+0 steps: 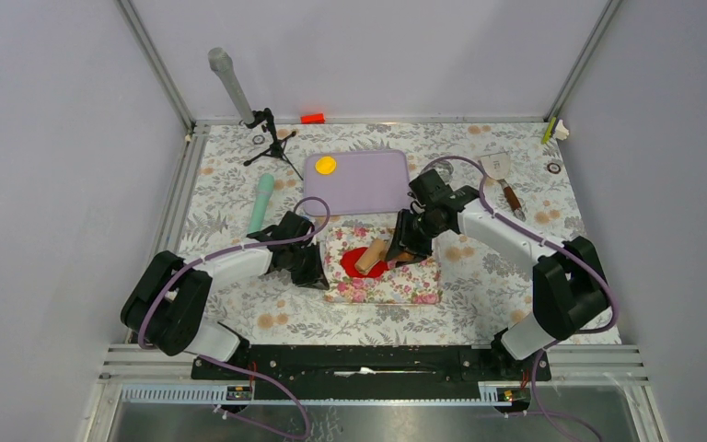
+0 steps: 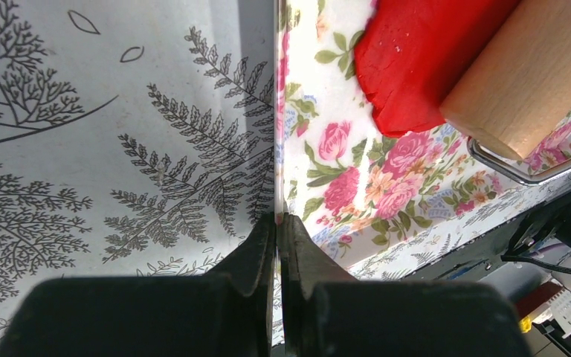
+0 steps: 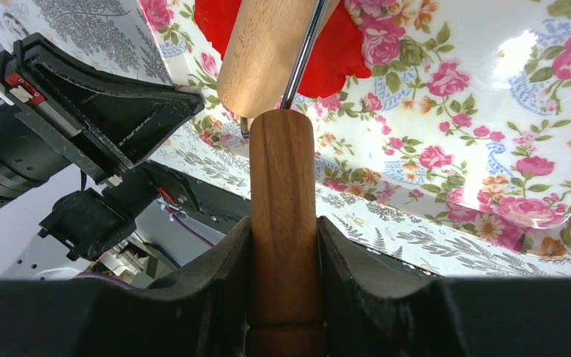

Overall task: Roll out the dumpling wrappers from the dough
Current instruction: Flatten out the dough on the work surface.

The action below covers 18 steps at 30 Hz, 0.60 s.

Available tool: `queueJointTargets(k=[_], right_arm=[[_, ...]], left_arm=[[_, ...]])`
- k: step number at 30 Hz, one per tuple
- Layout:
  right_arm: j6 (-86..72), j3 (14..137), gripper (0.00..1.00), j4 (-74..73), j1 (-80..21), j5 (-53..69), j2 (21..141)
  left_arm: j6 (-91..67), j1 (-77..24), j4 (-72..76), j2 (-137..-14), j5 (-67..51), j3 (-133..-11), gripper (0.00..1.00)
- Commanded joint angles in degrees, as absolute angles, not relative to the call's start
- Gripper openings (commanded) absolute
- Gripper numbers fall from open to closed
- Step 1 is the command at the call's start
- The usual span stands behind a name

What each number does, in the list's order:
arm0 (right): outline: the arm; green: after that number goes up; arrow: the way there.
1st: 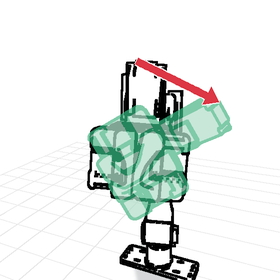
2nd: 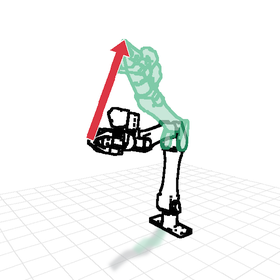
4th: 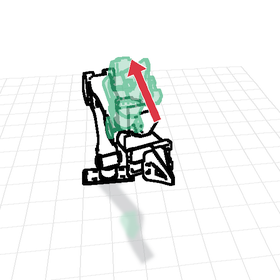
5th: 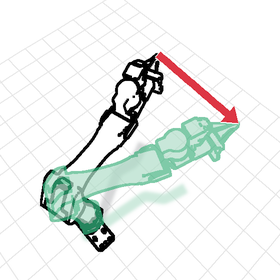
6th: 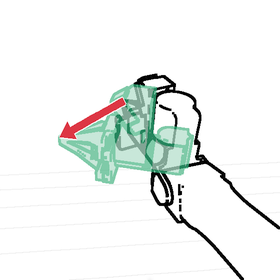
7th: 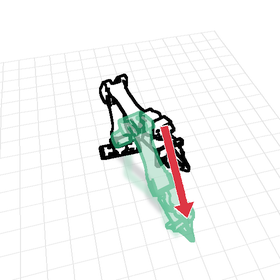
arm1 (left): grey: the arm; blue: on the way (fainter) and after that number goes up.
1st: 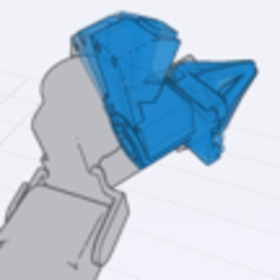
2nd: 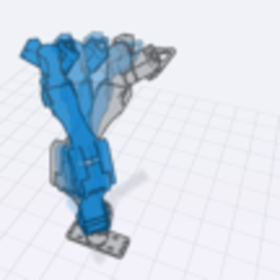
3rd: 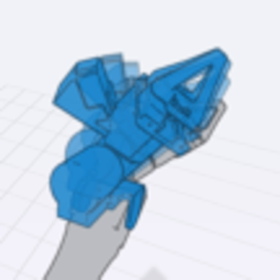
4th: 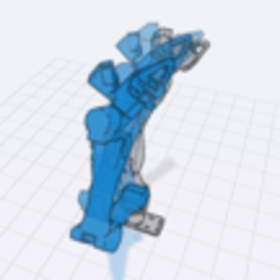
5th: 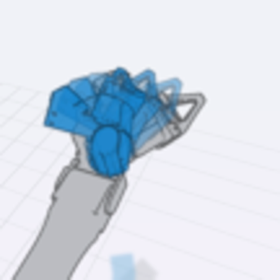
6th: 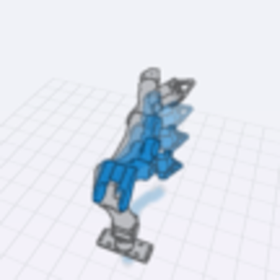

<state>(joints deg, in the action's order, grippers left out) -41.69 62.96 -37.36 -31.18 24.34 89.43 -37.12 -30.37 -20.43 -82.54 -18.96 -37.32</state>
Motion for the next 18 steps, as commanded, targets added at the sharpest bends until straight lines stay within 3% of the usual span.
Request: queueJointTargets(k=[1,18], right_arm=[[-46.0,62.7,0.00,-41.2,-32.2,8.2,92.9],[-52.5,64.8,0.00,-32.5,-36.9,9.1,100.0]], left_arm=[[-36.6,-30.2,-21.8,-80.6,-19.7,-36.8,0.00],[-36.7,-32.0,-21.4,-81.1,-19.9,-37.2,0.00]])
